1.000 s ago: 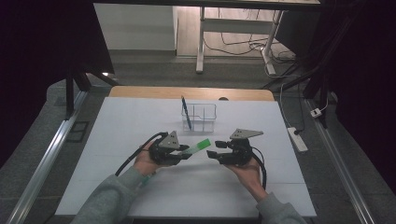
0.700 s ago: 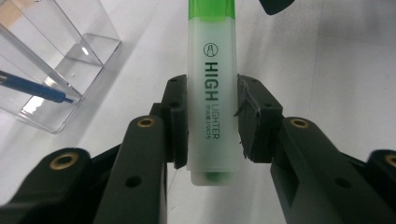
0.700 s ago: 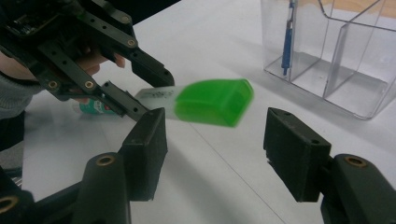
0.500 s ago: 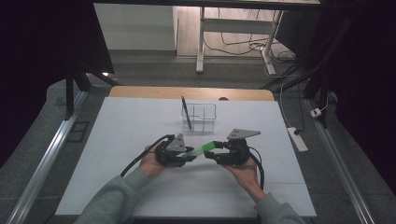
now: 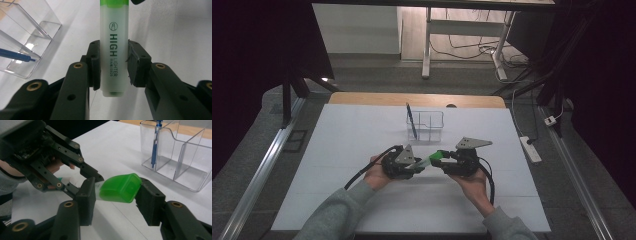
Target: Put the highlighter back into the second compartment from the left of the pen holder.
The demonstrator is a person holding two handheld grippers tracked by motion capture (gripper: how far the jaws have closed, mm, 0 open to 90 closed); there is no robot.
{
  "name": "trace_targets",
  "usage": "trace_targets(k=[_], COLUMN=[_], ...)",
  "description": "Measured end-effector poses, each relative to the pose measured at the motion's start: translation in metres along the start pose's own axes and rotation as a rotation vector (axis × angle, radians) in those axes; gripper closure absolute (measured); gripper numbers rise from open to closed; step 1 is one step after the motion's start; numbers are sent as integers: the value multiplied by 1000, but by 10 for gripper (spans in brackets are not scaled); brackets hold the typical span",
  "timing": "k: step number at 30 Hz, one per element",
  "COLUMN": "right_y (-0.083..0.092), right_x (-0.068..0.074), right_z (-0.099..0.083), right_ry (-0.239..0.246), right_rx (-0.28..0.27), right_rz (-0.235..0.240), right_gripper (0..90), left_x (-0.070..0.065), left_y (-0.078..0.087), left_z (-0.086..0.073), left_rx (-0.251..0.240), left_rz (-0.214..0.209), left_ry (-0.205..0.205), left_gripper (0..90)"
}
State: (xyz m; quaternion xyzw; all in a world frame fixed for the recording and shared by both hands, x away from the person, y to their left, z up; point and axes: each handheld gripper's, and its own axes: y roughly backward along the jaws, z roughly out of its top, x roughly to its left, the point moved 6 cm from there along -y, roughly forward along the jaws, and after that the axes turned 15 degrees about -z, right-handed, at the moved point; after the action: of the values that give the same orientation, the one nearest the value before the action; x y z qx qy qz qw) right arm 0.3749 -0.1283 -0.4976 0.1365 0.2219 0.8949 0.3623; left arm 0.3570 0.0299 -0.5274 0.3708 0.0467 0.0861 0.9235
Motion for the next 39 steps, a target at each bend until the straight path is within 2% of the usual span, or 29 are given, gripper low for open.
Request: trace_targets(k=[2,5,7,10,14,18,21,25,32,39], right_y=[0,-2,-5,-4,-2,-2,1,5,10,14], right_x=[1,3,7,11,12,12,13,11,2,-2], right_z=[1,0,-1,1,2,2,5,8,10,12], right_ry=[1,-2,19,38,14,13,29,46,31,41], right_rx=[-4,16,23,20,6,4,-16,-42,-57,-62], right_rz=[2,31,34,39,67,54,45,7,-14,-37], right_gripper=[542,581,602,641,678,687,692,694,694,693], left_x=[0,-2,-3,-3,-4,-3,-2,1,8,10], left_y=[-2,-3,-5,-7,-9,-9,-7,-2,13,34], left_z=[1,5,6,5,5,7,8,8,4,-8], left_rx=[5,-4,13,17,19,1,-19,-51,-104,-139], left_rz=[1,-3,9,2,0,15,12,12,31,56], left_ry=[-6,-14,-23,-19,-20,-14,-3,35,98,159], left_gripper=[657,657,657,656,655,649,630,561,455,415])
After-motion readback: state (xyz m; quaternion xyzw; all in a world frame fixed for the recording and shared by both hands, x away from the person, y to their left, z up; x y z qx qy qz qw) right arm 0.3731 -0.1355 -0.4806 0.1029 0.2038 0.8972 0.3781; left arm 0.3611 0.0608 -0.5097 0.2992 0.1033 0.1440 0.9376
